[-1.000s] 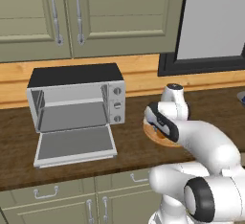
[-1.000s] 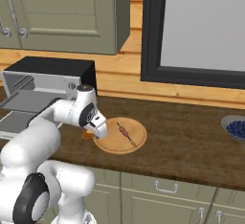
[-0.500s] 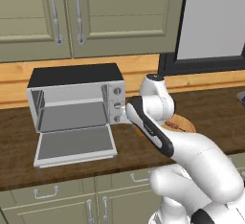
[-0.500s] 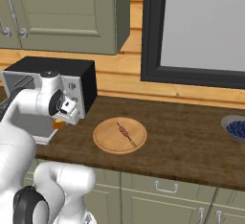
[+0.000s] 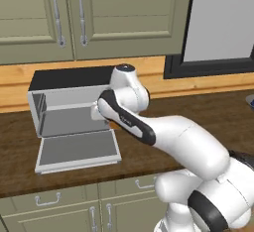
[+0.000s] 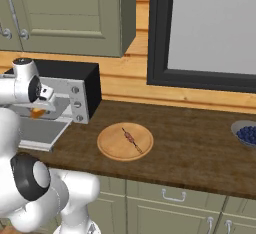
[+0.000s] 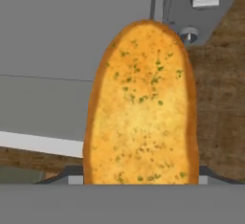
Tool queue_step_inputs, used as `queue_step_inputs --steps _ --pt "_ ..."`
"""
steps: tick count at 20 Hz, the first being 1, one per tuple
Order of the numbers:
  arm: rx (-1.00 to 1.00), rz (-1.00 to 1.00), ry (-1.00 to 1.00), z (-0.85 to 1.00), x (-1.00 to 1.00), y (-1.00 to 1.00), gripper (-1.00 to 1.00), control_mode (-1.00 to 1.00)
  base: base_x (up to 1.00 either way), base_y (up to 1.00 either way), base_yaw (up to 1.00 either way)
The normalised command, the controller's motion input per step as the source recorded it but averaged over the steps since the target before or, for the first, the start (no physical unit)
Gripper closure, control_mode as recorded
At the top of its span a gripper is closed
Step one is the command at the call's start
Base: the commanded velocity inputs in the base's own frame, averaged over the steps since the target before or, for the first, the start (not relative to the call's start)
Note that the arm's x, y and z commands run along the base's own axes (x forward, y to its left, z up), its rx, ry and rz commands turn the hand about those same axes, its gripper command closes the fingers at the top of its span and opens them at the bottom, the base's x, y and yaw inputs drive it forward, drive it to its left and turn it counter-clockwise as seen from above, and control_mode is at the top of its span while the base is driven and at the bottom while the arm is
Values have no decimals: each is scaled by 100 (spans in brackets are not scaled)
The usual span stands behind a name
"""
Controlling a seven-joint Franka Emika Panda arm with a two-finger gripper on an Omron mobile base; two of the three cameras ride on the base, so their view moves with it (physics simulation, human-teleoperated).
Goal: Pick up the kebab skewer and baguette bread, and place them inside the toaster oven. Close the toaster oven door and start by setting the timer.
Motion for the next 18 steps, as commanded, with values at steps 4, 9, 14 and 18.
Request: queue_step_inputs --steps 4,9,14,18 --pt "-6 4 -10 -3 6 100 100 -100 0 0 0" --pt "0 0 -9 -2 30 91 100 -100 0 0 0" --pt "3 -3 -11 -16 34 79 100 -100 0 0 0" --pt "6 -9 -8 -31 54 41 100 -100 0 0 0"
